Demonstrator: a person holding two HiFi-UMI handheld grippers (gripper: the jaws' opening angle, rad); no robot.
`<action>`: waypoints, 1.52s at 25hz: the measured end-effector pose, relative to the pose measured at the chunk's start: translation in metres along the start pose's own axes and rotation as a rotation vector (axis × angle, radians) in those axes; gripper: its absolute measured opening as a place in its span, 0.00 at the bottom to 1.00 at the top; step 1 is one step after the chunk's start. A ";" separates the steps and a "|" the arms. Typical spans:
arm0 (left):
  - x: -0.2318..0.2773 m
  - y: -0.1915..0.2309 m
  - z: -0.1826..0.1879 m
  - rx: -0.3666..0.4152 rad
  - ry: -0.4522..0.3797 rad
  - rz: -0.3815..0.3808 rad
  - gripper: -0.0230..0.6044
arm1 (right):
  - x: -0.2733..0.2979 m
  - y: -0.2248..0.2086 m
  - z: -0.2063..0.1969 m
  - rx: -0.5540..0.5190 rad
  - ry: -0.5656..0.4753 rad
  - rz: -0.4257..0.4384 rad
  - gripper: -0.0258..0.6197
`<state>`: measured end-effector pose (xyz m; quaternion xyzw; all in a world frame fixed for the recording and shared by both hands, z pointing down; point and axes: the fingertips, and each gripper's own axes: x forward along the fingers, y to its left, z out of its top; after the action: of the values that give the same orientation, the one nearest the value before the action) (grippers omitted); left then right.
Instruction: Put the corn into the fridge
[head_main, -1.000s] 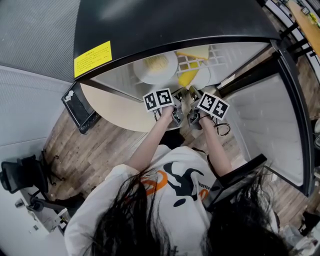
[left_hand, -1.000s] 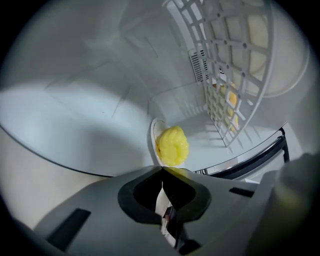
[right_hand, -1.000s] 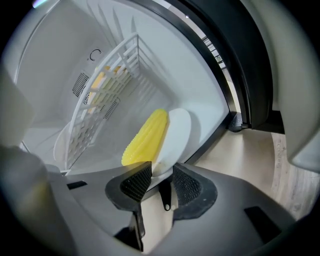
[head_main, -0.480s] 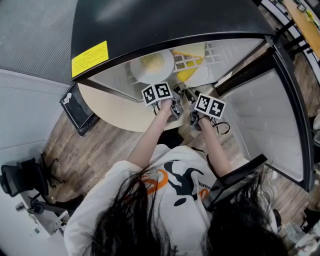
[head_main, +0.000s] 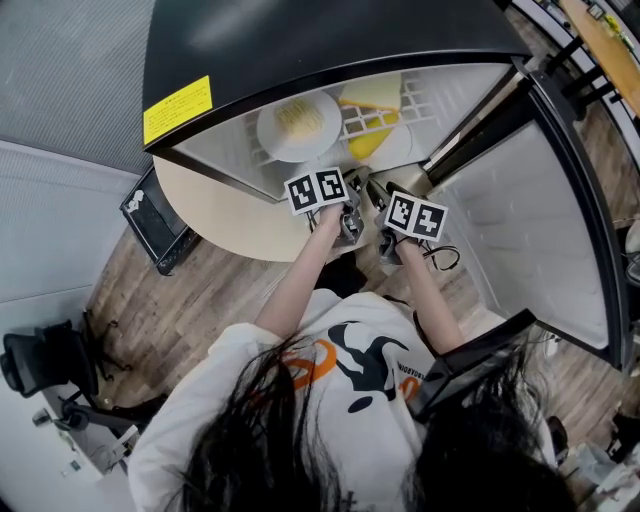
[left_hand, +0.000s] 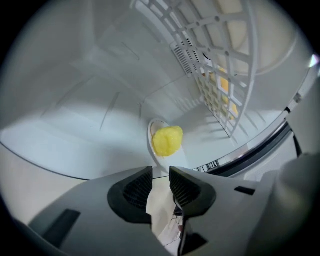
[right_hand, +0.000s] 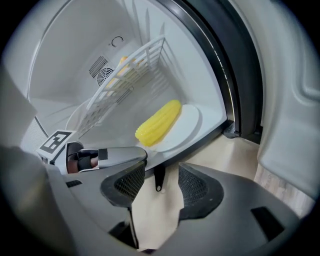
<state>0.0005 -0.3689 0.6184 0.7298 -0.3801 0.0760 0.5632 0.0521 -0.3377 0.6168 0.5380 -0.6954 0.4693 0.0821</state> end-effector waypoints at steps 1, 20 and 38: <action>-0.002 -0.002 -0.001 0.024 -0.004 0.002 0.19 | -0.003 0.002 0.001 -0.009 -0.007 0.001 0.37; -0.081 -0.078 -0.035 0.387 -0.185 -0.169 0.06 | -0.079 0.048 -0.019 -0.151 -0.093 0.181 0.30; -0.170 -0.099 -0.130 0.436 -0.341 -0.076 0.06 | -0.169 0.066 -0.078 -0.255 -0.088 0.305 0.24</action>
<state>-0.0142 -0.1670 0.4973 0.8496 -0.4166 0.0109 0.3232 0.0360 -0.1677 0.5177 0.4316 -0.8255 0.3606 0.0469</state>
